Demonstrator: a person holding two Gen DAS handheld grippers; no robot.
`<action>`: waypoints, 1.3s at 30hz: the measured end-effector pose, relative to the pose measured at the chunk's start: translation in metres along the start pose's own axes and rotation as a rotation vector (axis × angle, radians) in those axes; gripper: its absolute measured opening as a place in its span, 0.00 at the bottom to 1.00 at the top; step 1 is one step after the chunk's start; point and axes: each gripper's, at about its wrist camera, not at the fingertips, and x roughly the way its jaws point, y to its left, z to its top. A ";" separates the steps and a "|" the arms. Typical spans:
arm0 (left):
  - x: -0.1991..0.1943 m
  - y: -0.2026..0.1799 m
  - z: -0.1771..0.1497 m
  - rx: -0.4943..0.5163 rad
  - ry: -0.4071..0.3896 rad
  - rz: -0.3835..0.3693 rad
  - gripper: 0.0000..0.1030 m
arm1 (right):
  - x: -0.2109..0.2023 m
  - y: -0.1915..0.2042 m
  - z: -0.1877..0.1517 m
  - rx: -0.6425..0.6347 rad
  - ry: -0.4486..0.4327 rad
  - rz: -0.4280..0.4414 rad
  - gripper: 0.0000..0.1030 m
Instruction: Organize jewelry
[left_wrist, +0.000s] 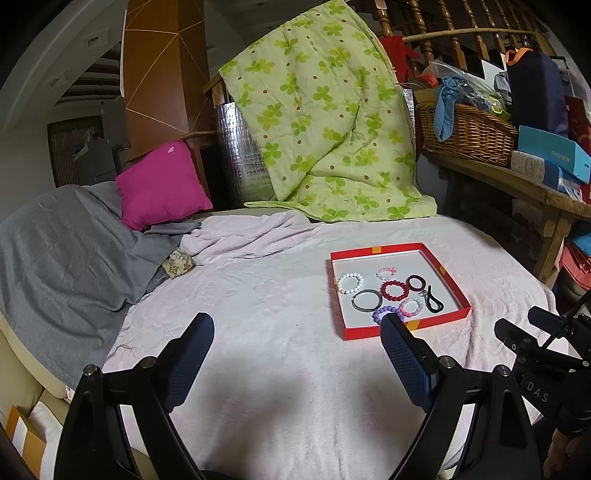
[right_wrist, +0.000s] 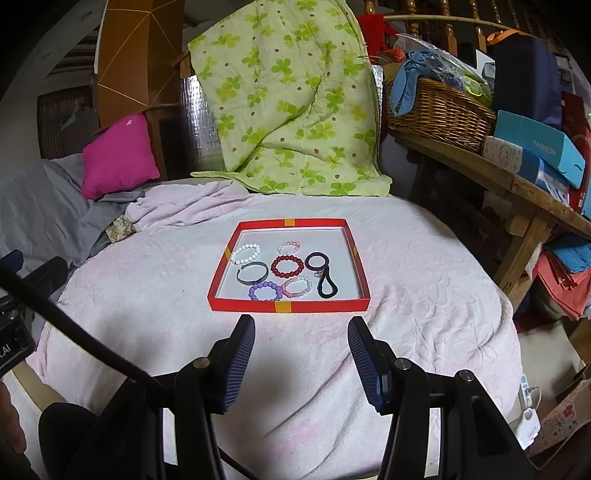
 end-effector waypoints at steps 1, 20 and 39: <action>0.000 0.000 0.000 -0.001 0.000 0.002 0.89 | 0.000 0.000 0.000 0.000 0.000 -0.001 0.55; 0.003 0.001 -0.003 -0.002 0.008 -0.003 0.89 | 0.001 -0.001 -0.004 0.003 0.007 0.006 0.55; -0.004 0.000 -0.004 -0.004 -0.001 0.001 0.89 | -0.003 0.001 -0.001 0.000 -0.001 0.011 0.55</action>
